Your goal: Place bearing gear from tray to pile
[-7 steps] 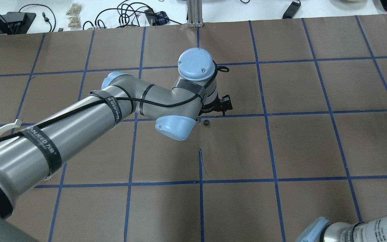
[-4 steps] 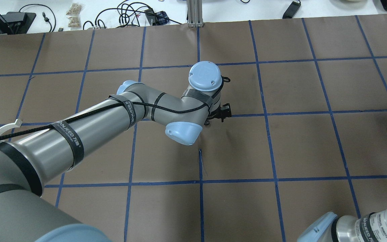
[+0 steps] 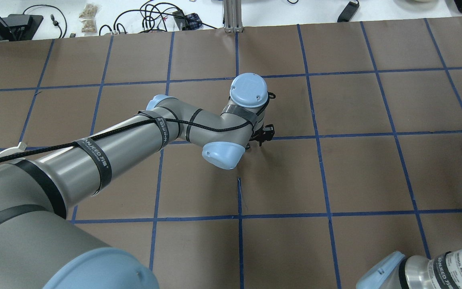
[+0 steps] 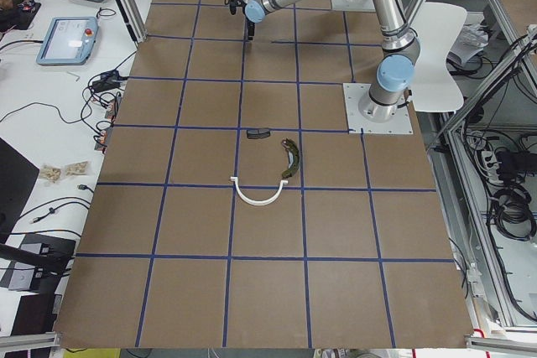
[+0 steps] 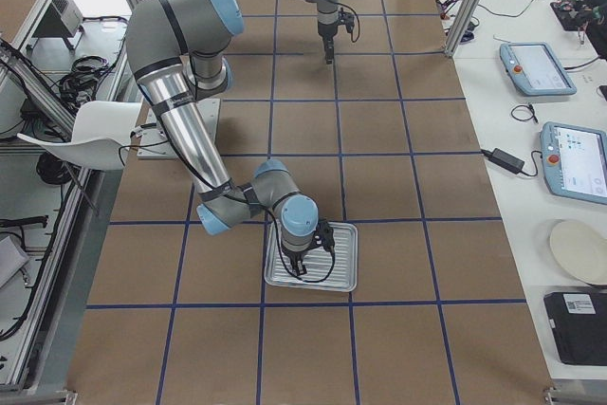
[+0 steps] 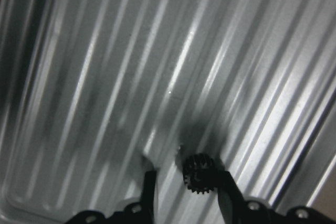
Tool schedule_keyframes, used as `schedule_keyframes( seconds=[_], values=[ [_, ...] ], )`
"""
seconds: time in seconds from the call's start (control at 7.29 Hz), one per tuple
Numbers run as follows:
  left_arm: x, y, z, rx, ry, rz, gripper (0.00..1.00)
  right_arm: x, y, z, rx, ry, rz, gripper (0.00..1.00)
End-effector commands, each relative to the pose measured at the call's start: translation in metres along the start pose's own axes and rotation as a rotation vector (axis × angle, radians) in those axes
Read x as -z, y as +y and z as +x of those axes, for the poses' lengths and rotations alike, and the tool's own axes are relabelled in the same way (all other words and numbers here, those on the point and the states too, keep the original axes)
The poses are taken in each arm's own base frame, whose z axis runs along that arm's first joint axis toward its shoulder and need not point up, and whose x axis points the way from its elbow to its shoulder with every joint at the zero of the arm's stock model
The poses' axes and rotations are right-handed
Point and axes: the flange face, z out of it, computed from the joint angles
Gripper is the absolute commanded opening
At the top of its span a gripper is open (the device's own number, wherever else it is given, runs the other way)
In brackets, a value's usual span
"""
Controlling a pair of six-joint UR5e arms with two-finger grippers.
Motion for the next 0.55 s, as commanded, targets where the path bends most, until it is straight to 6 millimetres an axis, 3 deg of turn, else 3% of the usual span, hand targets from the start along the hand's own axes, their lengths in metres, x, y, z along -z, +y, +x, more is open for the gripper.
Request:
schedule_keyframes(
  seconds=[0.0, 0.14, 0.27, 0.41],
  values=[
    [-0.003, 0.002, 0.0, 0.0, -0.002, -0.009, 0.38, 0.004, 0.0, 0.002, 0.002, 0.006, 0.0, 0.18],
    [-0.002, 0.002, 0.0, -0.005, -0.002, -0.006, 0.28, 0.009, 0.001, 0.003, -0.004, 0.007, -0.003, 0.13],
    [-0.001, 0.002, -0.001, -0.005, -0.003, -0.005, 0.0, 0.023, 0.002, 0.001, -0.016, 0.017, 0.0, 0.13],
    [0.004, -0.002, 0.0, -0.002, 0.002, 0.006, 0.0, 0.065, -0.001, -0.018, -0.011, -0.019, 0.034, 0.13]
  ],
)
